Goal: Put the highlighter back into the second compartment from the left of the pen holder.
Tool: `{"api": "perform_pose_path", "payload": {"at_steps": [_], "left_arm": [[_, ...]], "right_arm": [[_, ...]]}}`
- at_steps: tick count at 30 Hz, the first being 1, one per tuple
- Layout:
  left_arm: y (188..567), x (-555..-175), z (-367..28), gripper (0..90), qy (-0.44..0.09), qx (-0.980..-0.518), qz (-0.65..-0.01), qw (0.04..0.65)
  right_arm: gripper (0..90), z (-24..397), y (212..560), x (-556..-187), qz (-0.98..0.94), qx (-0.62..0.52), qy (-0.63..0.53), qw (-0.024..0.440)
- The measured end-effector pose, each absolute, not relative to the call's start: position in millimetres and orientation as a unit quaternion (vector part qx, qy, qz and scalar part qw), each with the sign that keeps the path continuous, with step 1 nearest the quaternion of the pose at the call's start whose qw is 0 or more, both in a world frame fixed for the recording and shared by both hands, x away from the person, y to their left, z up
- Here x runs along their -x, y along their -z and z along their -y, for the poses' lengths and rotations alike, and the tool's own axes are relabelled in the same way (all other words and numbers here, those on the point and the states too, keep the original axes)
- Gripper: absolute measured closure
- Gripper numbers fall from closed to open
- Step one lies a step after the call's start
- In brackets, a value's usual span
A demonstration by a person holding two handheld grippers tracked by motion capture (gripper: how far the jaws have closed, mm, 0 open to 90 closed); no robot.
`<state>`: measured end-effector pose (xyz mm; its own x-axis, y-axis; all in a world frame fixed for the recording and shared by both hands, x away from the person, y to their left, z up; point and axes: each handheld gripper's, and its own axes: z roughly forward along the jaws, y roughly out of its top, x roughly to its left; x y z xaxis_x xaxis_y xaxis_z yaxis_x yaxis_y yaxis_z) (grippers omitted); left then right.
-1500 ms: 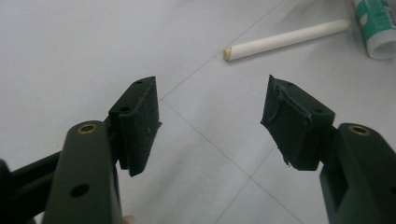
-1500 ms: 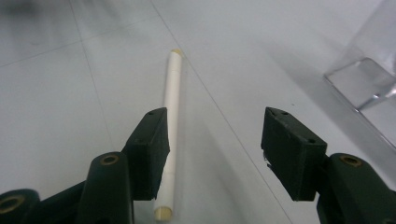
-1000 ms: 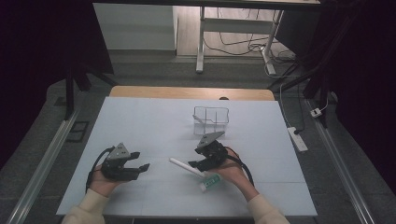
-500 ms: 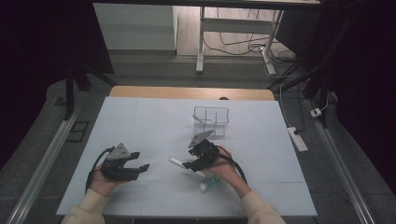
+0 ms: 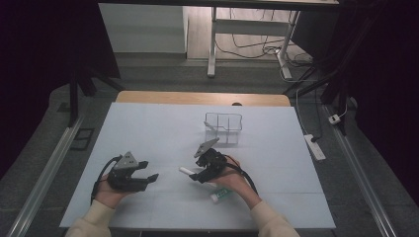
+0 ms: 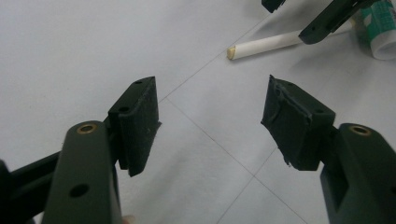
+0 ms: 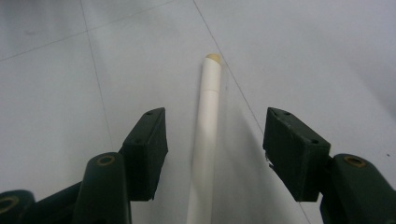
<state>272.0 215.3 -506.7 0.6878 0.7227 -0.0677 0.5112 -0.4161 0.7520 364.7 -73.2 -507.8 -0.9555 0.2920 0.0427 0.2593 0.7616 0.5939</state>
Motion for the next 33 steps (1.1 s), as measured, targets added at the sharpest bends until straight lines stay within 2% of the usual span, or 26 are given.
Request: {"api": "perform_pose_path", "payload": {"at_steps": [6, 14, 25, 33], "left_arm": [[507, -272, -215, 35.5, -0.133, -0.831, -0.372, 0.392], [507, -272, -215, 35.1, -0.132, -0.831, -0.372, 0.391], [507, -272, -214, 35.1, -0.133, -0.832, -0.372, 0.391], [507, -272, -214, 35.1, -0.135, -0.831, -0.371, 0.391]], "right_arm": [[41.9, 65, 511, -365, -0.942, -0.143, -0.301, 0.03], [56.2, 60, 515, -364, -0.952, -0.142, -0.269, 0.023], [76.7, 56, 514, -362, -0.957, -0.139, -0.249, 0.053], [78.2, 50, 513, -357, -0.962, -0.122, -0.232, 0.078]]}}
